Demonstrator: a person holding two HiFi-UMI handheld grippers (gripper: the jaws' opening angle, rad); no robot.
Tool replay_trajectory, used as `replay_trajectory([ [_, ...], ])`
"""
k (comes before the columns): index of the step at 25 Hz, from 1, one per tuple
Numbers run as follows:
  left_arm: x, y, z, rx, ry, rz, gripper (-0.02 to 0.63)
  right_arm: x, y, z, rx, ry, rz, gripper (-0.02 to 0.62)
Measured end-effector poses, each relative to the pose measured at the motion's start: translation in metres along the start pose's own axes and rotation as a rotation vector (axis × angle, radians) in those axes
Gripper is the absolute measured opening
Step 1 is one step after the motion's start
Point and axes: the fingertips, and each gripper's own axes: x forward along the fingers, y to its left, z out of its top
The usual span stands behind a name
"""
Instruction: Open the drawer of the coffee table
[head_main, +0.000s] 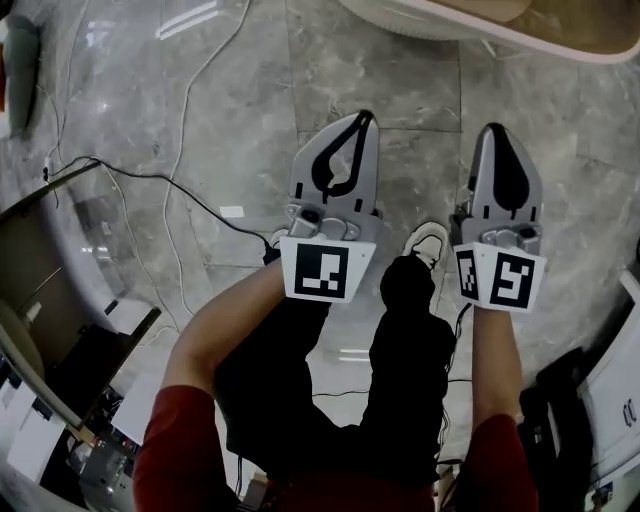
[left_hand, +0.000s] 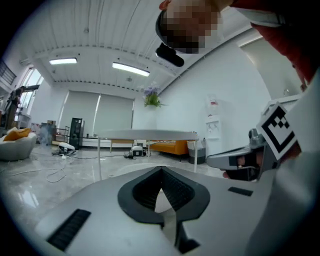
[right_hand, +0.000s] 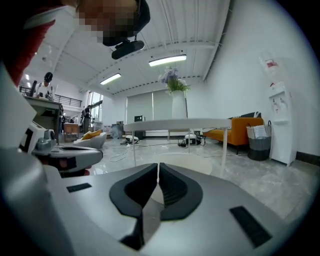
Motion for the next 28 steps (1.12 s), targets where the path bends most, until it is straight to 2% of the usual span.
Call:
replay_trajectory([
  [2, 0.010, -0.007, -0.039, 0.029, -0.024, -0.034, 0.014, 0.013, -0.004, -0.036, -0.005, -0.024, -0.004, 0.026],
  [4, 0.019, -0.007, -0.073, 0.055, -0.048, -0.034, 0.014, 0.025, -0.008, -0.069, -0.019, -0.045, -0.010, 0.026],
  [11, 0.038, 0.011, -0.167, 0.064, -0.032, 0.081, 0.014, 0.057, -0.017, -0.154, -0.006, -0.075, -0.009, 0.026],
  [15, 0.039, 0.011, -0.181, 0.108, -0.072, 0.097, 0.014, 0.066, -0.016, -0.179, 0.053, -0.067, 0.008, 0.026],
  [21, 0.028, 0.004, -0.187, 0.099, -0.047, 0.112, 0.014, 0.079, -0.021, -0.214, 0.138, -0.003, 0.015, 0.026],
  [23, 0.027, 0.002, -0.189, 0.107, -0.041, 0.100, 0.014, 0.088, -0.018, -0.225, 0.214, 0.013, 0.039, 0.026],
  [26, 0.030, 0.000, -0.190, 0.112, -0.038, 0.097, 0.014, 0.113, -0.016, -0.239, 0.442, 0.021, 0.105, 0.034],
  [28, 0.031, 0.000, -0.193, 0.114, -0.019, 0.095, 0.014, 0.133, -0.018, -0.242, 0.640, -0.009, 0.153, 0.107],
])
